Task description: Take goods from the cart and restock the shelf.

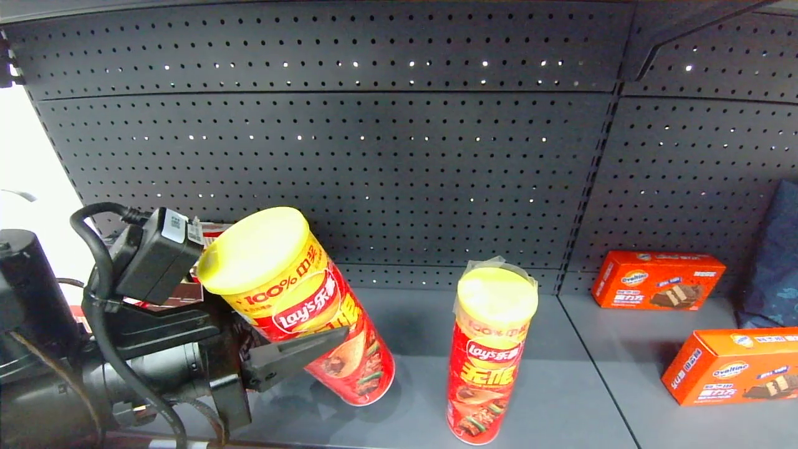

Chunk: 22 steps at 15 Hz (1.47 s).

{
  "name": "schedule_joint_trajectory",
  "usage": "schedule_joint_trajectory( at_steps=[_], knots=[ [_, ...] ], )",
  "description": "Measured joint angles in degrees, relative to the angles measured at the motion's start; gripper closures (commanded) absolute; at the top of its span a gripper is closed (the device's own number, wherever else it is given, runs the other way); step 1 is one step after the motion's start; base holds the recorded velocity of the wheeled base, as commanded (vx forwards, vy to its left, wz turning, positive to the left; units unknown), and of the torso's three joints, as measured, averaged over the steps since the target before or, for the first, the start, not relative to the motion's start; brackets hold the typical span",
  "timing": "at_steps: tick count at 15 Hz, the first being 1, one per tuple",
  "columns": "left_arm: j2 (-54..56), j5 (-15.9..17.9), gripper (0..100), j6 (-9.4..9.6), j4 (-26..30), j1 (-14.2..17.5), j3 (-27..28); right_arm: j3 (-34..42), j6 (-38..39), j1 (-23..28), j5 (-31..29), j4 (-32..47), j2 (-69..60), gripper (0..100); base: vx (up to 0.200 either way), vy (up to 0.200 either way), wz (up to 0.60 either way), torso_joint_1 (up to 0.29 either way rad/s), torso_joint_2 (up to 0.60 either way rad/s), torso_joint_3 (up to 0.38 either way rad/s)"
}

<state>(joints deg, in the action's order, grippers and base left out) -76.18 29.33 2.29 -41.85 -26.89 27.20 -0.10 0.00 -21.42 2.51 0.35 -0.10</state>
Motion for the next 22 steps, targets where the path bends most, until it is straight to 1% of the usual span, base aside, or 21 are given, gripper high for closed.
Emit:
schedule_joint_trajectory(
  at_steps=[3,5,7,8,9,10,11,12,13,15,16,17,19,21,22],
  knots=[
    [0.22,-0.16,100,-0.27,0.22,1.46,0.56,0.00,0.00,0.00,0.02,-0.02,0.00,0,0.000,0.000,0.00,0.000,0.00,0.000],
    [0.52,-0.02,100,-0.35,0.66,4.02,0.98,0.00,0.02,0.00,0.02,0.00,0.00,0,0.000,0.000,0.00,0.000,0.00,0.000],
    [1.40,1.45,100,-0.35,2.22,5.92,0.88,0.00,0.00,0.00,0.02,-0.02,0.00,0,0.000,0.000,0.00,0.000,0.00,0.000],
    [2.01,2.52,100,-0.38,3.38,5.97,0.28,0.00,0.00,0.00,0.02,0.00,0.00,0,0.000,0.000,0.00,0.000,0.00,0.000],
    [2.39,2.47,100,-0.40,3.86,5.68,0.04,0.00,0.00,0.00,0.02,-0.02,0.00,0,0.000,0.000,0.00,0.000,0.00,0.000],
    [2.39,1.40,100,0.28,3.40,5.62,-0.09,0.00,0.00,0.00,0.02,-0.02,0.00,0,0.000,0.000,0.00,0.000,0.00,0.000],
    [1.88,-1.06,100,1.48,2.55,5.56,-0.22,0.00,0.00,0.00,0.02,0.00,0.00,0,0.000,0.000,0.00,0.000,0.00,0.000],
    [1.45,-3.99,100,1.73,2.02,5.27,-0.66,0.00,0.00,0.00,0.02,-0.02,0.00,0,0.000,0.000,0.00,0.000,0.00,0.000],
    [1.29,-4.51,100,0.52,1.78,4.38,-1.21,0.00,0.00,0.00,0.02,0.00,0.00,0,0.000,0.000,0.00,0.000,0.00,0.000],
    [0.88,-4.86,100,0.11,1.40,2.32,-1.24,0.00,0.00,0.00,0.02,0.00,0.00,0,0.000,0.000,0.00,0.000,0.00,0.000],
    [0.60,-5.00,100,0.63,1.32,1.76,-1.16,0.00,0.00,0.00,0.02,-0.02,0.00,0,0.000,0.000,0.00,0.000,0.00,0.000],
    [0.35,-5.46,100,1.73,1.65,1.65,-1.13,0.00,0.00,0.00,0.02,-0.02,0.00,0,0.000,0.000,0.00,0.000,0.00,0.000],
    [-0.72,-5.83,100,2.96,1.80,2.45,-0.22,0.00,0.00,0.00,0.00,-0.02,0.00,0,0.000,0.000,0.00,0.000,0.00,0.000],
    [-2.99,-5.91,100,3.75,1.84,3.91,2.95,0.00,0.00,0.00,0.02,-0.02,0.00,0,0.000,0.000,0.00,0.000,0.00,0.000],
    [-4.47,-6.05,100,3.84,2.11,4.27,5.46,0.00,0.00,0.00,0.02,0.00,0.00,0,0.000,0.000,0.00,0.000,0.00,0.000]
  ],
)
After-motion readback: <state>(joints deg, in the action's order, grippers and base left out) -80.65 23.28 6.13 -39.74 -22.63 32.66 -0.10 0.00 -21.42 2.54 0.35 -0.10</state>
